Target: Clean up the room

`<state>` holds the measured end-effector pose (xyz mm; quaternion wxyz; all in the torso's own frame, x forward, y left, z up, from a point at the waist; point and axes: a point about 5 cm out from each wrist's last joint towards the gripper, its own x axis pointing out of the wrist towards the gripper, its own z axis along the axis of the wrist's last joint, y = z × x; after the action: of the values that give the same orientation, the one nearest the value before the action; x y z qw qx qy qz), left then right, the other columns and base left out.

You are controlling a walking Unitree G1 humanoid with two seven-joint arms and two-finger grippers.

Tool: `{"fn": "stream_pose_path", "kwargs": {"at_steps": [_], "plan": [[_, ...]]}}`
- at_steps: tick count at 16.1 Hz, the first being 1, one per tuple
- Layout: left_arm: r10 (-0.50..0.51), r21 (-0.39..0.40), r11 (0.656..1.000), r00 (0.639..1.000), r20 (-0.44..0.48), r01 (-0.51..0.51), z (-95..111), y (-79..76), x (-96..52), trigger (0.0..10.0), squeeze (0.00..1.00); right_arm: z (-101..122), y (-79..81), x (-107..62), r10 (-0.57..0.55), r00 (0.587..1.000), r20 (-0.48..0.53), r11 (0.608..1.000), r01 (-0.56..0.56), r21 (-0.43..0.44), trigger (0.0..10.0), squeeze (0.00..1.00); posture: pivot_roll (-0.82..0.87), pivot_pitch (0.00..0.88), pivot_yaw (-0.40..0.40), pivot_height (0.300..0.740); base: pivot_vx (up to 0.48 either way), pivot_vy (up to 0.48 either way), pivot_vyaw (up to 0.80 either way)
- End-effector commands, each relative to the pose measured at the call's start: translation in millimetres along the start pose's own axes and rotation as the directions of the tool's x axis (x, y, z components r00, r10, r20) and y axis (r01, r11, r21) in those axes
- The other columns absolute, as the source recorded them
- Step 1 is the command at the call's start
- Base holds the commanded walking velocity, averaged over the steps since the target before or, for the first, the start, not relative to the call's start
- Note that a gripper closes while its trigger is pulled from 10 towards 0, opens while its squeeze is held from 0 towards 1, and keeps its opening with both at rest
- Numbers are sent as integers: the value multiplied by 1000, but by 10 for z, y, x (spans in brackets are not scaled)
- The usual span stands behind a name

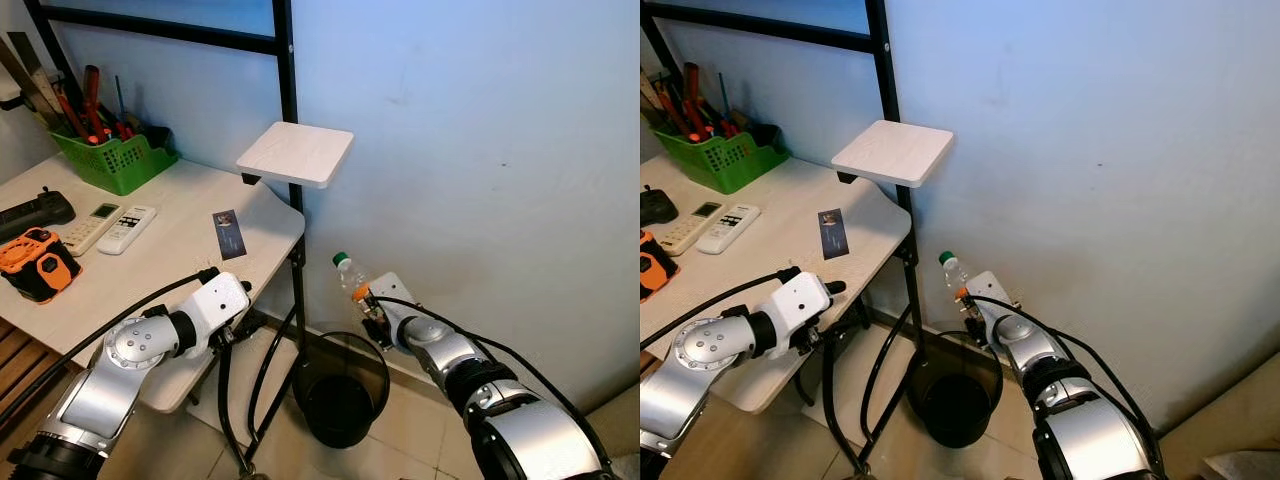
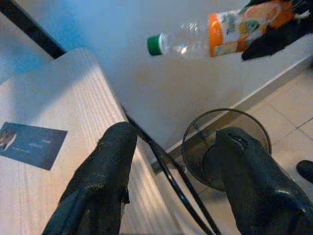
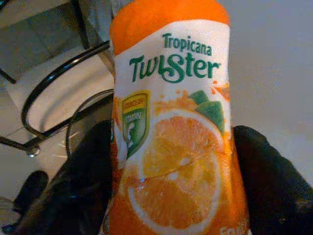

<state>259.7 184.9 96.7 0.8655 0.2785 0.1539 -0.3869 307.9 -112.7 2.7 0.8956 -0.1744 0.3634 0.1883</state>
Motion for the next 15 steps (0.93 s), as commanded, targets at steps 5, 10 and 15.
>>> {"fn": "stream_pose_path", "kwargs": {"at_steps": [5,10,15], "plan": [[-38,-18,999,999,19,39,43,-20,-8,10000,0,62,45,9,26,999,19,999,-27,22,10000,1000,20,0,45,740,0,0,0],[-39,-22,999,999,15,39,31,-30,-19,10000,0,28,95,15,50,999,18,998,-50,46,10000,1000,24,0,42,740,0,0,0],[213,-262,945,976,46,-194,75,-21,18,10000,0,70,-336,-156,-73,968,240,965,7,263,10000,1000,19,0,49,740,0,0,0]]}}
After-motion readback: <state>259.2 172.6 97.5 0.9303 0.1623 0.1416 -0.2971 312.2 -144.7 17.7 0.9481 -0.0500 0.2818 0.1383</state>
